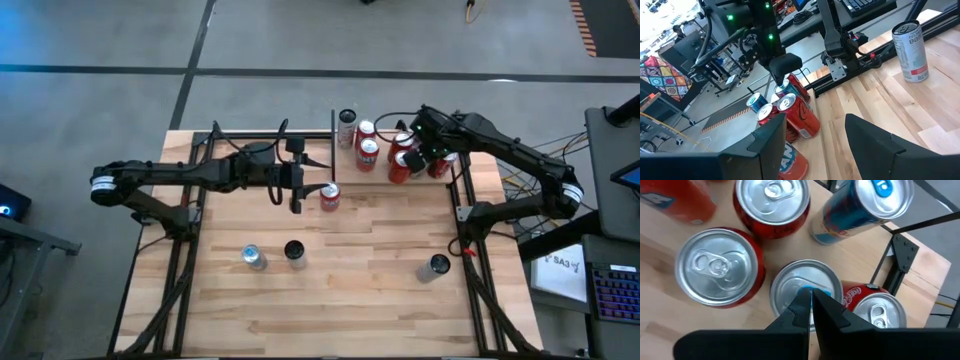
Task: Place canned beverage on shelf
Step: Put the right blue soda can on the shelf aligned with the other blue soda can
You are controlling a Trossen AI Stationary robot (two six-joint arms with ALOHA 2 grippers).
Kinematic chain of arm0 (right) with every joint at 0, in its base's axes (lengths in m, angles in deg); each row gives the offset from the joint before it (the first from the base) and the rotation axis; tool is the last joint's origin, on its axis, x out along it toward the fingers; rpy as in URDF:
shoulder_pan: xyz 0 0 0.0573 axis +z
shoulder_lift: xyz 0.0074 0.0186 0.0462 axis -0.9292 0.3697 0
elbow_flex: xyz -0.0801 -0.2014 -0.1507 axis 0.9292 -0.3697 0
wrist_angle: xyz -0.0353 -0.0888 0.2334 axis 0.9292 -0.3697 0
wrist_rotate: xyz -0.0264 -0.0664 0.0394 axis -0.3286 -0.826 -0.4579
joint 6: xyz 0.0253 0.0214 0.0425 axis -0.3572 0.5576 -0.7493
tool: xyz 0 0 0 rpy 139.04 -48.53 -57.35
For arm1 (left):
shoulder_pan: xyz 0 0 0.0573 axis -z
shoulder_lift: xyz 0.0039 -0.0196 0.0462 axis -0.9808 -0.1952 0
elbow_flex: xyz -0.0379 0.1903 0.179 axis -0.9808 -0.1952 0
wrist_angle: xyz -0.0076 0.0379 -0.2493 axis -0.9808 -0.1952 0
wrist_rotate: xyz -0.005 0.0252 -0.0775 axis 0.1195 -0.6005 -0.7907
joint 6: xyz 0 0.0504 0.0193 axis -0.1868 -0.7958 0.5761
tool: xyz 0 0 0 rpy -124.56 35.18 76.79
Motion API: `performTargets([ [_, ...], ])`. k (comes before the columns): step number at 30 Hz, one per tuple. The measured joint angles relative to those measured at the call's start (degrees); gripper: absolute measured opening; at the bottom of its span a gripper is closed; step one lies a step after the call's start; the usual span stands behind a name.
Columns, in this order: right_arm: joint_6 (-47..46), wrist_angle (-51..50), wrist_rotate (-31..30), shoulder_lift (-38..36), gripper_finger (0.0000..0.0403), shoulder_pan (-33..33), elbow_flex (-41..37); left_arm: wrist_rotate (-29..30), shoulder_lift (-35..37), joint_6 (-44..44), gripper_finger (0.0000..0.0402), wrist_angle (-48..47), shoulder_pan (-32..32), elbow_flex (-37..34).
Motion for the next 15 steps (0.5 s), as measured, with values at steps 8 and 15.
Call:
performTargets([
  [8,0.22,0.67,-4.17,0.04,0.0009,-0.01,-1.32,0.00,0.00,0.00,0.0190,0.11,-0.01,0.00],
  [15,2.31,4.79,-5.12,-0.07,0.0009,-0.02,-3.49,0.00,0.00,0.10,0.0190,0.17,0.00,-0.02],
])
